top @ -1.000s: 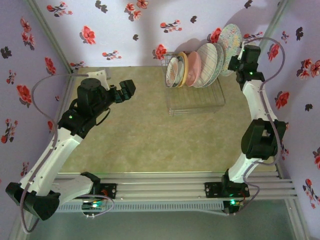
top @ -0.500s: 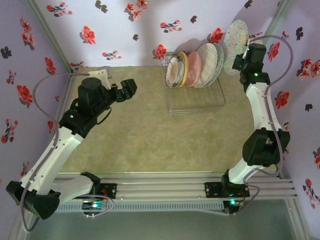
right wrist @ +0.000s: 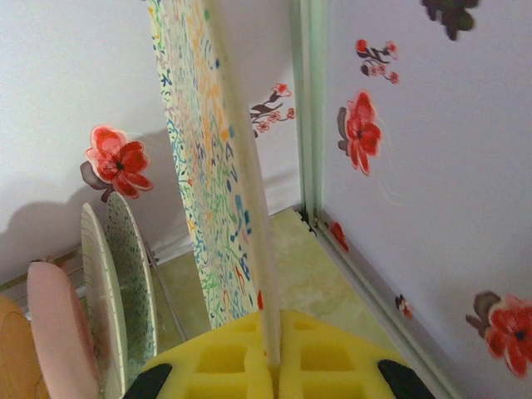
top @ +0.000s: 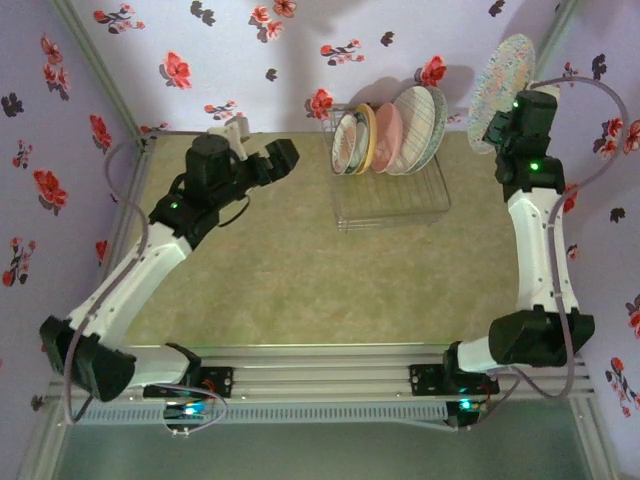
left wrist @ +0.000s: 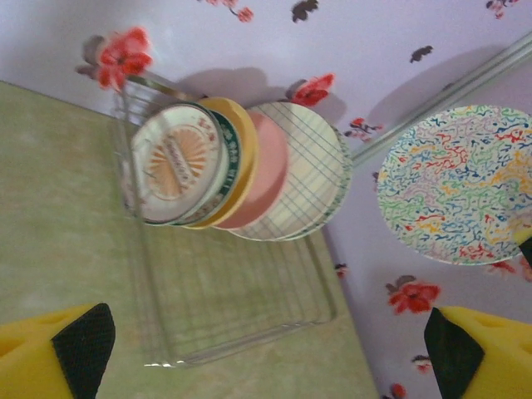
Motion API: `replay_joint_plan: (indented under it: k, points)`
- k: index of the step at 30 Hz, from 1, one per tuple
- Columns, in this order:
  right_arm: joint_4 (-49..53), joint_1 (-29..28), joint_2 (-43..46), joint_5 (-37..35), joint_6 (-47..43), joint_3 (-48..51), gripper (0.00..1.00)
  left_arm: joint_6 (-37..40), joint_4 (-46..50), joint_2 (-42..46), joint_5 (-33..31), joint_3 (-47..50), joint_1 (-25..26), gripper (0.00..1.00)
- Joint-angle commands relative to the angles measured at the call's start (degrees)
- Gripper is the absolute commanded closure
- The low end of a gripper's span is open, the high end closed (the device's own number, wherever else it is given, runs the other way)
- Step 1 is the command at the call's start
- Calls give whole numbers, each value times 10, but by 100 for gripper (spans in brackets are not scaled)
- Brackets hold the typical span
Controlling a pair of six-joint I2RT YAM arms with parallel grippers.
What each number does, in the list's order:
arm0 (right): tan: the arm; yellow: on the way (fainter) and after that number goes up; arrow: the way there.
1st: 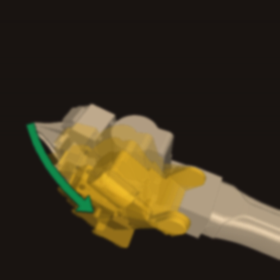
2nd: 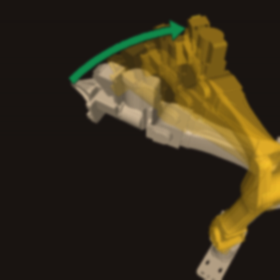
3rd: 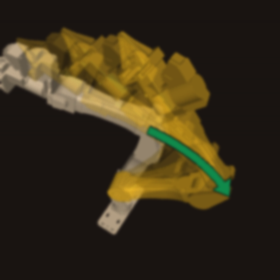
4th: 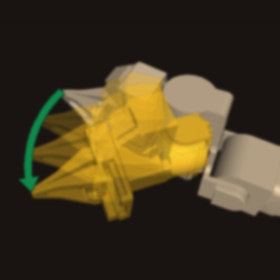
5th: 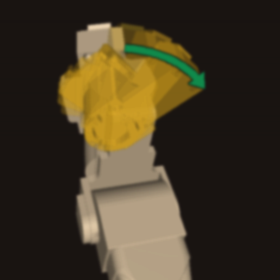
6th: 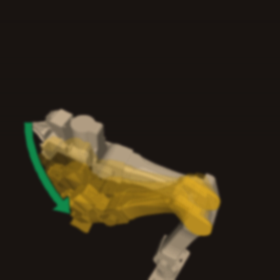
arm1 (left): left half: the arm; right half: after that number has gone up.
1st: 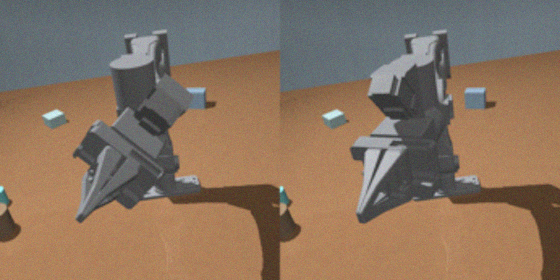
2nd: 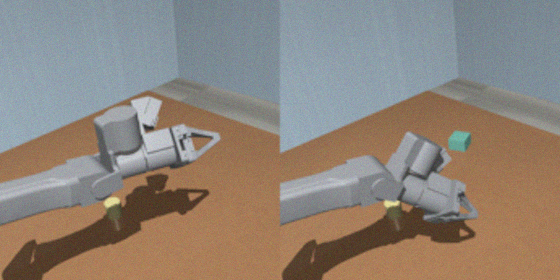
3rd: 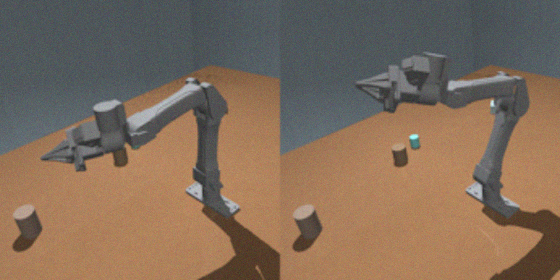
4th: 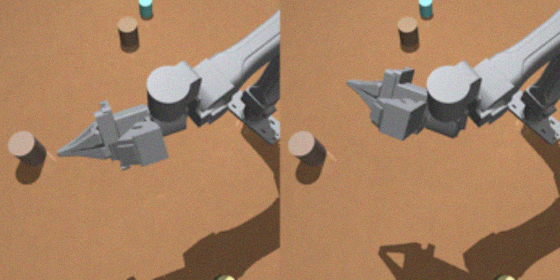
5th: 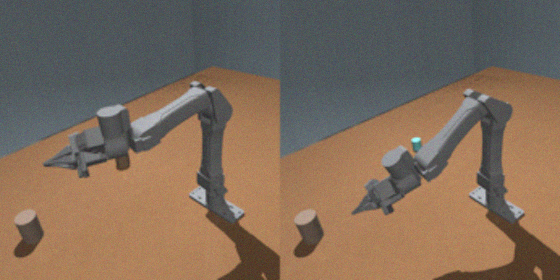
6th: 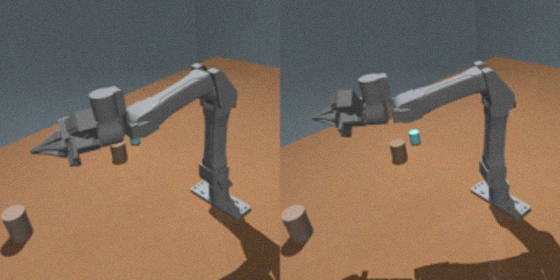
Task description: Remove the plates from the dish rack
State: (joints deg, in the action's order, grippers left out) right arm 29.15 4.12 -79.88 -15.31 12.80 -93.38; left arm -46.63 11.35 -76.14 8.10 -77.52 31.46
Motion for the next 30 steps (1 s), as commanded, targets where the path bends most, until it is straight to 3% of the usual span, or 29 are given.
replay_joint_plan:
  k: [1, 9, 16, 30]
  points:
    - [-2, -2, 50, -8, 71, -9, 100, -77, -50, -53, 69, -42, 16, 2]
    - [55, -6, 102, 132, 206, -5, 100, -196, -91, -214, 165, -158, 50, 9]
    - [56, -13, 118, 266, 338, 3, 100, -270, -123, -314, 190, -250, 80, 15]
    - [31, -20, 105, 409, 422, 20, 100, -331, -202, -367, 187, -287, 83, 24]
